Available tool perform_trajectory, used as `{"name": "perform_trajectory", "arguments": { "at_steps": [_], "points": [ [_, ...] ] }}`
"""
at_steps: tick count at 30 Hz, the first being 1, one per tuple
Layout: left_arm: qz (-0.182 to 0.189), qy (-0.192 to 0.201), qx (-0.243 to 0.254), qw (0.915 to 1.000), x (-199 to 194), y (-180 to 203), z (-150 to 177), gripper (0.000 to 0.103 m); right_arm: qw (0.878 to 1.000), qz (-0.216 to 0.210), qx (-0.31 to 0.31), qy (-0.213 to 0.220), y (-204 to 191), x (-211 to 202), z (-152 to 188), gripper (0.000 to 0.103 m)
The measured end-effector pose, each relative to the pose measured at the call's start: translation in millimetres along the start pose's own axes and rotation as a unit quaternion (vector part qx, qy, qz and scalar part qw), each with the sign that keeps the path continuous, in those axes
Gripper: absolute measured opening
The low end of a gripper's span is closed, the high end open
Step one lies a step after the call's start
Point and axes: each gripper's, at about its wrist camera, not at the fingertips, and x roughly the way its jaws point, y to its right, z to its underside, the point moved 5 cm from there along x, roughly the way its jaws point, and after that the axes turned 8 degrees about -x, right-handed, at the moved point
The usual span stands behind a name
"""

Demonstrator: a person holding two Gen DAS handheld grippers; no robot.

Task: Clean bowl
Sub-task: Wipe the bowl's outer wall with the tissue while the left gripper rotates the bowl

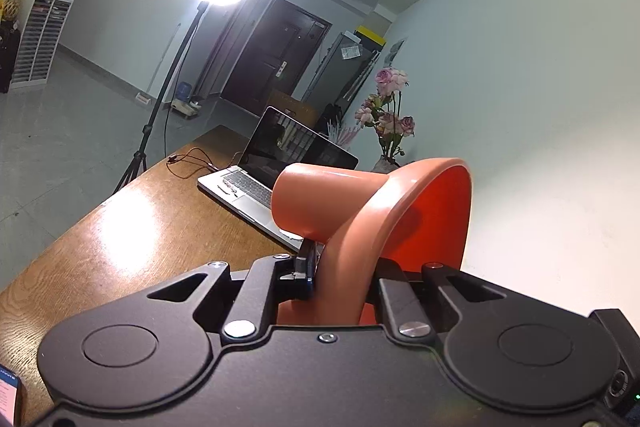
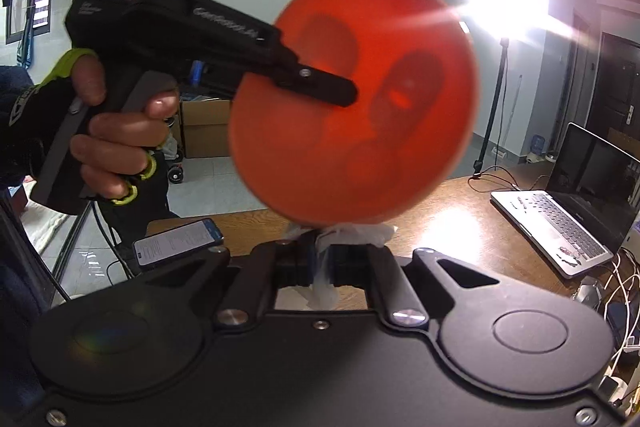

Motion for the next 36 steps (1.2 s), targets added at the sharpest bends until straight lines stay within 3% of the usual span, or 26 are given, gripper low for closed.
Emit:
{"name": "perform_trajectory", "arguments": {
  "at_steps": [11, 19, 23, 36],
  "points": [
    [-0.01, -0.033, 0.003, 0.9994, 27, 8, 12, 0.01, 0.999, -0.025, -0.037, 0.022, -18, -3, -19, 0.007],
    [-0.037, -0.042, 0.028, 0.998, 29, 13, 19, 0.01, 0.997, -0.006, -0.055, 0.058, -11, -11, -45, 0.007],
    [-0.045, -0.037, 0.028, 0.998, 25, 13, 16, 0.01, 0.995, -0.006, -0.088, 0.051, -10, -11, -51, 0.006],
    [-0.074, -0.06, -0.026, 0.9951, 14, 0, 14, 0.01, 0.992, -0.013, -0.112, 0.05, -13, -16, -59, 0.006]
  ]
}}
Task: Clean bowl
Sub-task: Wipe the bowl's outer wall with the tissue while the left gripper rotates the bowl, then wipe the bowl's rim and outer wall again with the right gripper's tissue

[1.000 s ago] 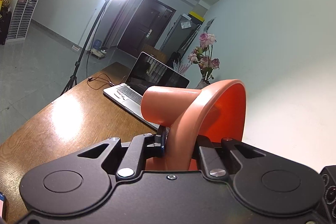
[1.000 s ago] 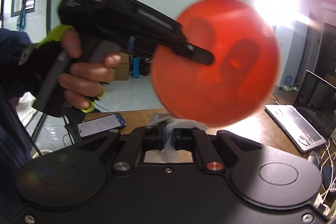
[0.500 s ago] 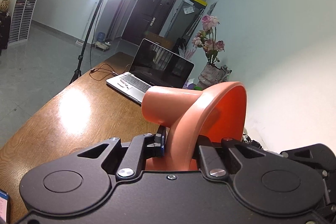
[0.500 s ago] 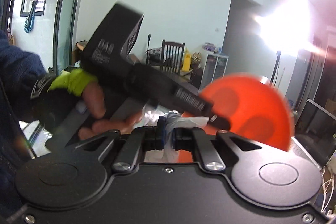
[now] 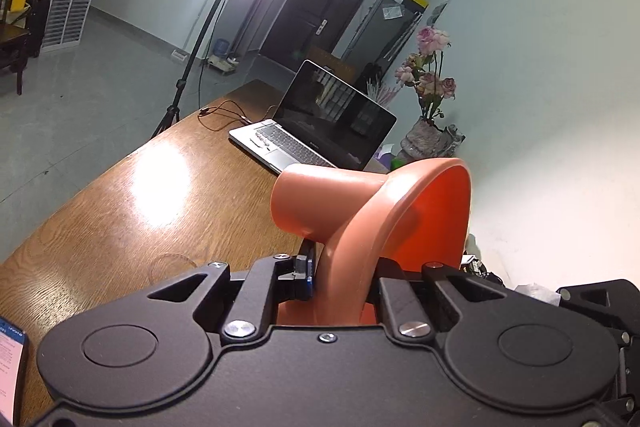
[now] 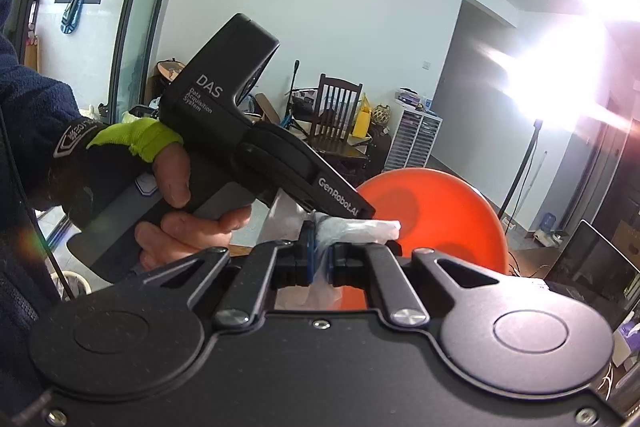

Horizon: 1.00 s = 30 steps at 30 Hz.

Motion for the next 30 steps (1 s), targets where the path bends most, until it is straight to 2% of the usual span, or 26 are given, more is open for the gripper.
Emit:
{"name": "perform_trajectory", "arguments": {
  "at_steps": [6, 14, 18, 24, 30],
  "points": [
    [0.004, -0.014, -0.033, 0.9994, -2, -9, 0, 0.01, 1.0, 0.009, -0.002, 0.005, 8, -10, -3, 0.007],
    [0.012, -0.014, -0.047, 0.9987, -11, -8, -1, 0.01, 1.0, 0.024, -0.009, 0.016, 12, -14, -5, 0.007],
    [0.013, -0.019, -0.043, 0.9988, -15, -6, 3, 0.01, 0.999, 0.043, 0.0, 0.027, 23, -15, -7, 0.007],
    [0.012, -0.018, -0.038, 0.999, -18, 1, 8, 0.01, 0.999, 0.043, -0.014, 0.029, 24, -5, -14, 0.007],
    [0.004, 0.005, -0.028, 0.9996, -27, 3, 1, 0.01, 0.995, 0.095, -0.013, 0.002, 39, -2, -3, 0.007]
  ]
}}
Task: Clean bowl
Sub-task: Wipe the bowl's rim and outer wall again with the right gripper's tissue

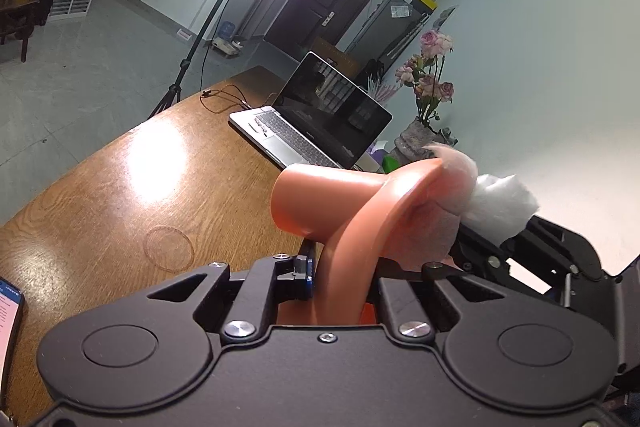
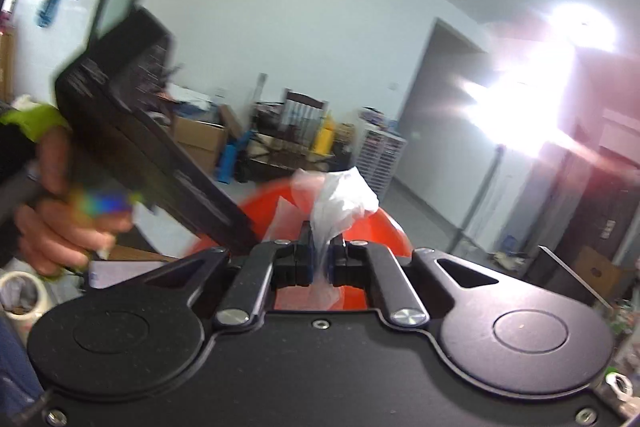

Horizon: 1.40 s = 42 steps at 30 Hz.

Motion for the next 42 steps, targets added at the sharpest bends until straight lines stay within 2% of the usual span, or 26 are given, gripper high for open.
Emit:
{"name": "perform_trajectory", "arguments": {
  "at_steps": [4, 10, 14, 19, 25, 33, 38, 42],
  "points": [
    [-0.013, 0.027, 0.026, 0.9992, -8, 5, -7, 0.01, 1.0, 0.012, -0.002, -0.023, 3, -4, 11, 0.007],
    [-0.022, 0.042, 0.044, 0.9979, -9, 10, -15, 0.01, 0.999, -0.005, -0.001, -0.043, -11, -5, 23, 0.007],
    [-0.03, 0.06, 0.088, 0.9939, -11, 24, -15, 0.012, 0.998, -0.025, 0.003, -0.049, -28, -2, 26, 0.007],
    [-0.028, 0.071, 0.121, 0.9898, -8, 38, -13, 0.012, 0.998, -0.056, 0.007, -0.037, -49, -2, 24, 0.007],
    [-0.022, 0.066, 0.121, 0.9902, -4, 44, -8, 0.012, 0.997, -0.075, 0.002, -0.003, -57, 1, 3, 0.007],
    [-0.018, 0.052, 0.107, 0.9927, -4, 37, -2, 0.012, 0.999, -0.033, -0.012, 0.009, -32, 0, -5, 0.007],
    [-0.018, 0.054, 0.1, 0.9933, -10, 29, -3, 0.012, 1.0, 0.01, -0.017, -0.006, -10, 0, 2, 0.007],
    [-0.017, 0.068, 0.099, 0.9926, -15, 29, -14, 0.012, 0.999, 0.027, -0.016, -0.019, 0, -5, 10, 0.007]
  ]
}}
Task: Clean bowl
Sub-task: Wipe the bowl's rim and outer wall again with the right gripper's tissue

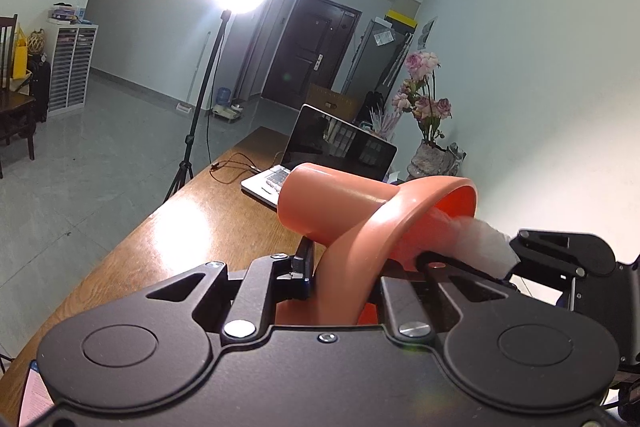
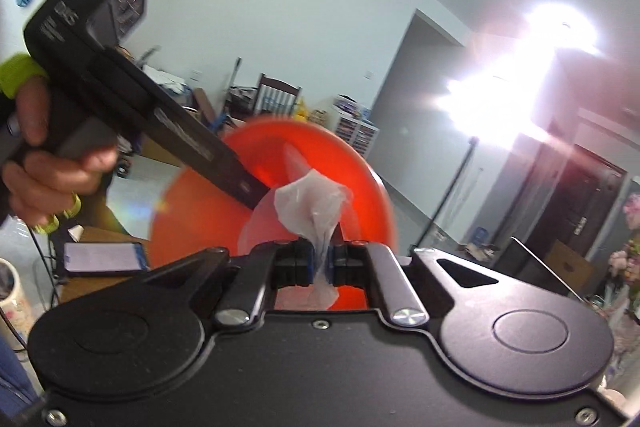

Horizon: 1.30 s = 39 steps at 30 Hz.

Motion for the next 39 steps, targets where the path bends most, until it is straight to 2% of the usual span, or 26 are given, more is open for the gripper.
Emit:
{"name": "perform_trajectory", "arguments": {
  "at_steps": [2, 7, 11, 15, 18, 20, 22, 25, 27, 31, 36, 39],
  "points": [
    [0.001, 0.008, 0.0, 1.0, -2, 0, -7, 0.012, 1.0, 0.001, 0.0, -0.005, 1, -3, 6, 0.007],
    [0.012, 0.018, -0.013, 0.9997, -2, 1, -19, 0.012, 1.0, -0.03, -0.001, -0.008, -15, -9, 10, 0.007],
    [0.009, 0.02, -0.002, 0.9998, -2, 3, -19, 0.012, 0.998, -0.063, 0.005, 0.018, -34, -11, -1, 0.007],
    [-0.004, 0.022, 0.05, 0.9985, -6, 9, -8, 0.012, 0.995, -0.068, 0.038, 0.06, -25, -24, -16, 0.007],
    [-0.009, 0.02, 0.099, 0.9949, -8, 18, 6, 0.012, 0.992, -0.055, 0.065, 0.092, 2, -33, -35, 0.007],
    [-0.017, 0.03, 0.147, 0.9885, -10, 27, 16, 0.011, 0.992, -0.05, 0.049, 0.103, 10, -36, -45, 0.007],
    [-0.02, 0.033, 0.174, 0.9841, -11, 31, 22, 0.01, 0.993, -0.053, 0.015, 0.104, 8, -30, -51, 0.007],
    [-0.031, 0.043, 0.221, 0.9739, -15, 32, 31, 0.009, 0.992, -0.067, -0.004, 0.105, 2, -31, -56, 0.007],
    [-0.04, 0.05, 0.264, 0.9624, -20, 32, 36, 0.009, 0.992, -0.075, -0.016, 0.105, 2, -35, -59, 0.007],
    [-0.043, 0.06, 0.314, 0.9467, -25, 32, 44, 0.009, 0.989, -0.087, -0.027, 0.115, 5, -48, -65, 0.007],
    [-0.042, 0.076, 0.388, 0.9177, -27, 41, 65, 0.009, 0.989, -0.085, -0.047, 0.111, 16, -62, -65, 0.007],
    [-0.026, 0.07, 0.382, 0.921, -31, 40, 71, 0.009, 0.99, -0.084, -0.047, 0.104, 24, -59, -63, 0.007]
  ]
}}
